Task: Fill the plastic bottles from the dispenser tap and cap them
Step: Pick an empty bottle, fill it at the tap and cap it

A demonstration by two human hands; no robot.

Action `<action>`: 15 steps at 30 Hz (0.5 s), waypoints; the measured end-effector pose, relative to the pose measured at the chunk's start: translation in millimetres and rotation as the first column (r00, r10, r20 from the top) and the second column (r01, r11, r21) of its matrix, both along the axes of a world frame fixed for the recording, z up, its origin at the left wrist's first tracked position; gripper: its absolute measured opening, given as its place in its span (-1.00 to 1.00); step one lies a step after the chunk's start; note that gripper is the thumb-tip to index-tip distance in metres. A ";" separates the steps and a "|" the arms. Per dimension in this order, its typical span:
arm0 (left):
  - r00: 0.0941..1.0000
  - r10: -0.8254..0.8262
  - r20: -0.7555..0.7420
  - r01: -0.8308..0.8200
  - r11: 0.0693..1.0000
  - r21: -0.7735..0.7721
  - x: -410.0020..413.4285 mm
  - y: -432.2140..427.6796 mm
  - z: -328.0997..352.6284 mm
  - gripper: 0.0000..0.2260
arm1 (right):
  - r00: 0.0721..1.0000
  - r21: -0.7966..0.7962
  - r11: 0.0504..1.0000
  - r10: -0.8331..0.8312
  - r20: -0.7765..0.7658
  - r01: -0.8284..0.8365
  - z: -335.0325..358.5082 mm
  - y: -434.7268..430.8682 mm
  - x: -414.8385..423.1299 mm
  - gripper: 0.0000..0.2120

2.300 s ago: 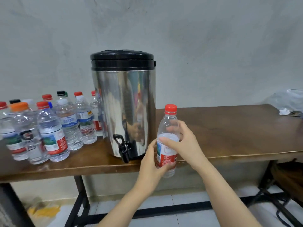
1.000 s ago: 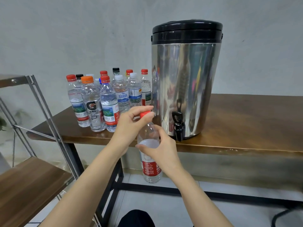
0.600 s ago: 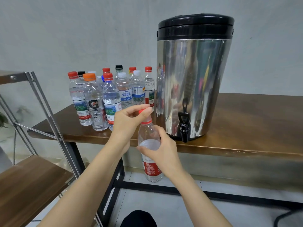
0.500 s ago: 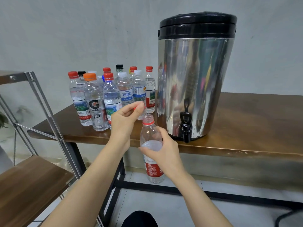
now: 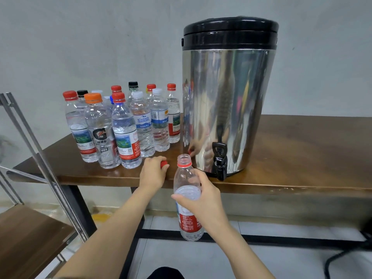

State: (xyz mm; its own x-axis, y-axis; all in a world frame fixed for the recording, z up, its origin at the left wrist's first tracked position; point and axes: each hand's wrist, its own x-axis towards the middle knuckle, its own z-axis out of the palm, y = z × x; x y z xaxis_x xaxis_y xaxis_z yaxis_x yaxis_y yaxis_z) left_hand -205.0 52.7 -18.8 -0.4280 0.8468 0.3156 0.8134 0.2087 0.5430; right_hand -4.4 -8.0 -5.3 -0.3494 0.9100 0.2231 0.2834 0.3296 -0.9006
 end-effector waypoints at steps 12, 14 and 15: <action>0.930 -0.365 0.044 0.297 0.818 0.492 73.9 -38.8 83.5 -0.77 | 0.986 0.052 0.994 -0.087 -0.143 0.095 -1.9 -19.0 45.6 -0.30; 0.884 -0.467 0.012 0.402 0.775 0.487 89.9 -46.7 98.8 -0.75 | 0.978 0.029 0.990 -0.132 -0.159 0.138 -5.2 -19.4 59.8 -0.33; 0.854 -0.520 0.002 0.461 0.759 0.461 97.5 -49.3 104.3 -0.73 | 0.974 0.020 0.987 -0.156 -0.162 0.162 -7.9 -19.0 66.2 -0.33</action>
